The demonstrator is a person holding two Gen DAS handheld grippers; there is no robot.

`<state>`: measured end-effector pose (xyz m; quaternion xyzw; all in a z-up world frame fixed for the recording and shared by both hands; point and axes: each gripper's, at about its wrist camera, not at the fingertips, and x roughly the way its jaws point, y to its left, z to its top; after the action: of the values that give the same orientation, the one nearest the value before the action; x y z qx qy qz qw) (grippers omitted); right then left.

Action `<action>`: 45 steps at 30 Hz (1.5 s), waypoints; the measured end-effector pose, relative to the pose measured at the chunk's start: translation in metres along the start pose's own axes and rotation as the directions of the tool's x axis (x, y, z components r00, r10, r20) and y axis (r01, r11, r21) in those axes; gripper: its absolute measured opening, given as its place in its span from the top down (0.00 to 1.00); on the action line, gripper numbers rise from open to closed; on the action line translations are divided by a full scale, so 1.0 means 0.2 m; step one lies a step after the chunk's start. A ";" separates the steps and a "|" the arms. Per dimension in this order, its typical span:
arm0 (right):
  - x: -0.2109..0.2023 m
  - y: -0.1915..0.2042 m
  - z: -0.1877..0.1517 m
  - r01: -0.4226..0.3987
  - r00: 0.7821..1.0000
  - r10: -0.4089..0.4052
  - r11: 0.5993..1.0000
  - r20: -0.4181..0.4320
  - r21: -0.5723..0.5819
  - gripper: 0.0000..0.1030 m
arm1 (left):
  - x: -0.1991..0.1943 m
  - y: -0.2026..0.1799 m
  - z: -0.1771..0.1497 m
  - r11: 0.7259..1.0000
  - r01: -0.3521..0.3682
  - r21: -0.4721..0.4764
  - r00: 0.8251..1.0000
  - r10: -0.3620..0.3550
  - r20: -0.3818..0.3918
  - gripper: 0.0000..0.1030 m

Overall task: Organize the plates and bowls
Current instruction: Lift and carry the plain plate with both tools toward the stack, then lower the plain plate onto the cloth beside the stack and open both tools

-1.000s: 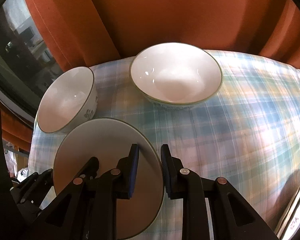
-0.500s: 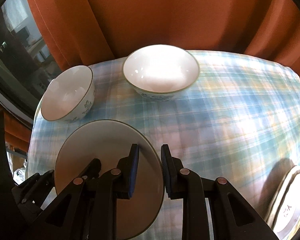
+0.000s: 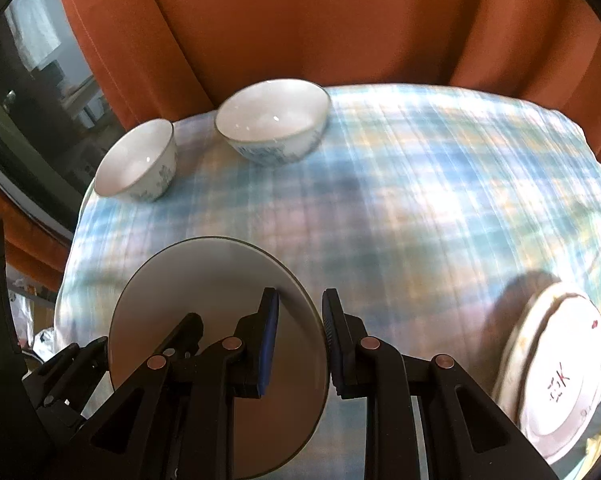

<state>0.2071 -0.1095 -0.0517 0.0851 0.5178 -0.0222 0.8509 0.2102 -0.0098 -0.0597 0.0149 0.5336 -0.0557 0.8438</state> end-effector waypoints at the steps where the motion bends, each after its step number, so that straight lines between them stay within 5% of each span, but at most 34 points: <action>1: -0.01 -0.03 -0.02 -0.003 1.000 0.003 1.000 -0.001 0.000 0.74 | -0.02 -0.03 -0.02 1.000 -0.004 0.001 1.000 0.004 0.001 0.68; 23: -0.17 -0.49 -0.43 -0.062 0.996 0.057 0.995 -0.062 -0.079 0.74 | -0.04 -0.44 -0.50 0.995 -0.063 -0.077 0.997 0.059 -0.048 0.68; 45: -0.07 -0.56 -0.41 -0.121 0.990 0.113 0.988 -0.082 -0.100 0.74 | 0.04 -0.46 -0.48 0.987 -0.118 -0.107 0.993 0.115 -0.032 0.63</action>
<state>0.1137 -0.2072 -0.0906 0.0716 0.5445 0.0581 0.8337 0.1165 -0.0928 -0.1057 0.0007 0.5447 0.0231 0.8383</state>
